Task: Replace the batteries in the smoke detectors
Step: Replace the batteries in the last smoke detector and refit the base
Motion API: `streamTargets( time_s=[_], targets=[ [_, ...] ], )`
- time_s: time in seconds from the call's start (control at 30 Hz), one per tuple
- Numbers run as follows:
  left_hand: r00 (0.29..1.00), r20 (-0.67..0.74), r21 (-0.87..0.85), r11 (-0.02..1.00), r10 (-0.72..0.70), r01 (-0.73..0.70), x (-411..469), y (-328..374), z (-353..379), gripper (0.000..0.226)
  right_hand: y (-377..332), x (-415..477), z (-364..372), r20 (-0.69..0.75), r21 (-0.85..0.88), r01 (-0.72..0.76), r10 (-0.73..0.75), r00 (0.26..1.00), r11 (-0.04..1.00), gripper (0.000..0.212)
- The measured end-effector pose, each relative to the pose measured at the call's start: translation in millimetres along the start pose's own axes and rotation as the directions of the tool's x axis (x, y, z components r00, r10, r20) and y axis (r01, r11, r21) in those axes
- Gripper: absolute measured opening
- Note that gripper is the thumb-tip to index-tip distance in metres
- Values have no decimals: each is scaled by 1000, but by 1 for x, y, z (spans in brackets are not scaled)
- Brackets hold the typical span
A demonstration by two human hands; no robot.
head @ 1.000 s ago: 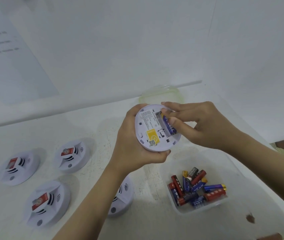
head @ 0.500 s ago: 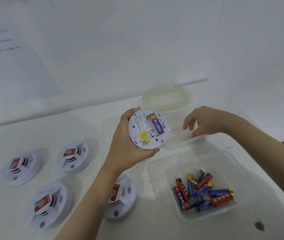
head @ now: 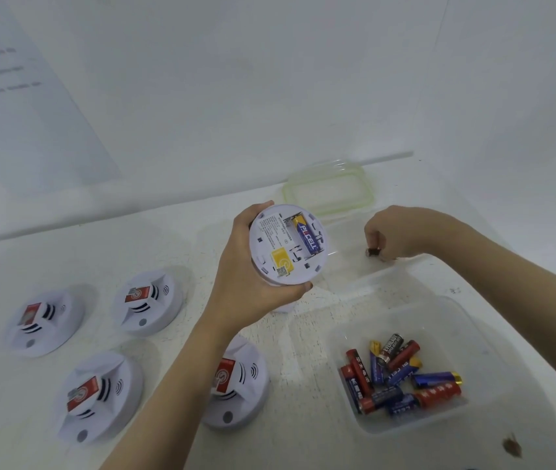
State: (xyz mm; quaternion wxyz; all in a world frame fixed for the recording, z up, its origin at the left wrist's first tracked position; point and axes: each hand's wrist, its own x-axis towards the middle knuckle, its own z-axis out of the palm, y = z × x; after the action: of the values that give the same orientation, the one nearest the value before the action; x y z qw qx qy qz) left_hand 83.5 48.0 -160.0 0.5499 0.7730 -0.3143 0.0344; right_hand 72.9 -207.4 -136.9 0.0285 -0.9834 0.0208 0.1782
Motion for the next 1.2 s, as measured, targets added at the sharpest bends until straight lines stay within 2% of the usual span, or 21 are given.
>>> streamTargets(
  time_s=[0.07,0.17,0.23,0.33,0.43,0.53,0.63,0.83,0.97,1.03,1.1,1.13,1.2],
  targets=[
    [1000,1,-1,1000,-10,10,-1,0,0,93,1,-3,0,-38,138,42,-37,999,989,10],
    [1000,-5,7,1000,-16,16,-3,0,-1,93,-7,-16,-5,-105,385,140,-107,989,912,7],
    [1000,-18,11,1000,-24,25,-5,-1,-2,92,-18,-26,-10,-260,430,234,-129,957,872,10],
    [998,-42,10,999,-35,36,-9,3,-2,92,-41,-46,-18,-486,493,419,-158,860,763,13],
    [997,-69,2,999,-35,35,-14,8,-3,90,-61,-62,-20,-532,470,514,-235,814,717,16],
    [995,-93,-22,999,-30,28,-18,11,-4,93,-75,-67,-15,-512,360,526,-308,802,771,13],
    [995,-94,-54,998,-18,13,-22,14,-6,90,-86,-68,-7,-566,241,532,-328,757,812,19],
    [996,-82,-113,994,-16,7,-37,24,-19,91,-108,-70,12,-711,236,597,-282,644,767,27],
    [994,-102,-76,997,-33,26,-50,27,-31,89,-115,-71,13,-765,193,673,-320,559,714,29],
    [989,-132,-86,995,-63,51,-55,25,-39,90,-116,-69,11,-750,271,703,-314,582,657,27],
    [989,-134,-101,994,-61,48,-57,27,-48,92,-119,-68,9,-670,449,693,-302,679,564,28],
    [990,-130,-99,994,-47,34,-58,28,-52,90,-123,-69,8,-614,554,682,-320,722,477,29],
    [994,-108,-93,996,-7,-3,-60,33,-58,87,-131,-70,8,-546,717,643,-358,758,268,29]
  ],
)
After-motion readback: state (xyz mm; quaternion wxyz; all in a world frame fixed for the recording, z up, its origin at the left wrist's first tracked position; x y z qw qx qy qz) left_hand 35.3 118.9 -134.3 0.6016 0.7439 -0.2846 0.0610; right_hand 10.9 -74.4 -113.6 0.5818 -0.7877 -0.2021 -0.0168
